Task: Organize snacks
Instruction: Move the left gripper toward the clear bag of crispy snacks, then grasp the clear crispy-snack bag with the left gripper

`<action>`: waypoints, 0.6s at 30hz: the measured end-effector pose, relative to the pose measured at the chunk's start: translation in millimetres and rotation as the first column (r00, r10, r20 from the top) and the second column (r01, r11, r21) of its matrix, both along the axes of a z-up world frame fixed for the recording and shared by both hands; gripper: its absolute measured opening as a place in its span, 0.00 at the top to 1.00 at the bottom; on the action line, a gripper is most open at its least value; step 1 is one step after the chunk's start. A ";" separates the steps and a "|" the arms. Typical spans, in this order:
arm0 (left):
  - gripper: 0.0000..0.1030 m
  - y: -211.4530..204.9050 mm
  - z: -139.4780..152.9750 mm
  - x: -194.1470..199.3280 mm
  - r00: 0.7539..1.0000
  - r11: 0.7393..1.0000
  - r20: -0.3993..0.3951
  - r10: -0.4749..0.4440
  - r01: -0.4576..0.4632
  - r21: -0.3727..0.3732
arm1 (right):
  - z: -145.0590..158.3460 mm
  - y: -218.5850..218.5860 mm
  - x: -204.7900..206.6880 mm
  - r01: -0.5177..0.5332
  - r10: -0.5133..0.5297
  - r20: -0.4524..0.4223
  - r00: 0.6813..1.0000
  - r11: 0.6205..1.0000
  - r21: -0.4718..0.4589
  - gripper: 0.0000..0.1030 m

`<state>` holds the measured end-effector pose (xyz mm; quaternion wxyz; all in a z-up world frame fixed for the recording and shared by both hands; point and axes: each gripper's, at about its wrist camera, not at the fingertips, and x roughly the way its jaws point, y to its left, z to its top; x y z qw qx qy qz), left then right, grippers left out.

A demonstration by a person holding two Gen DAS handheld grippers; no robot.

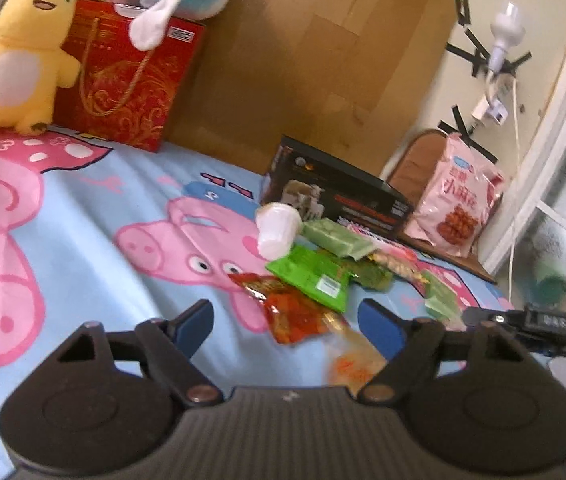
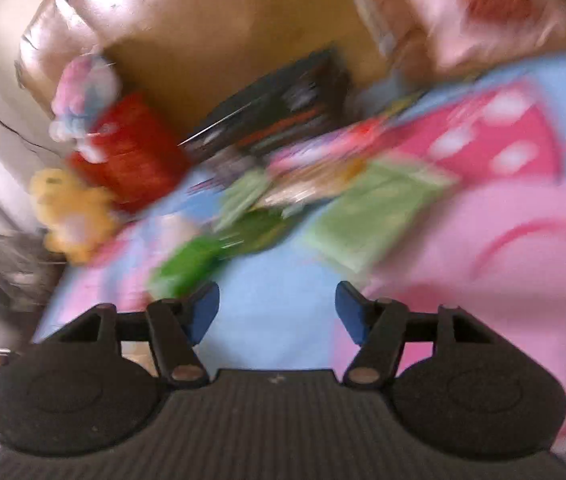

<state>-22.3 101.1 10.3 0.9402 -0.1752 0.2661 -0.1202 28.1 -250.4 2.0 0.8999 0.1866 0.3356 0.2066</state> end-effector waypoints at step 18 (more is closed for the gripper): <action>0.40 23.2 0.5 -44.6 0.963 0.953 -0.143 -0.227 0.190 -0.234 | 13.6 86.7 -12.5 -0.454 0.479 0.164 0.863 0.875 -0.167 0.22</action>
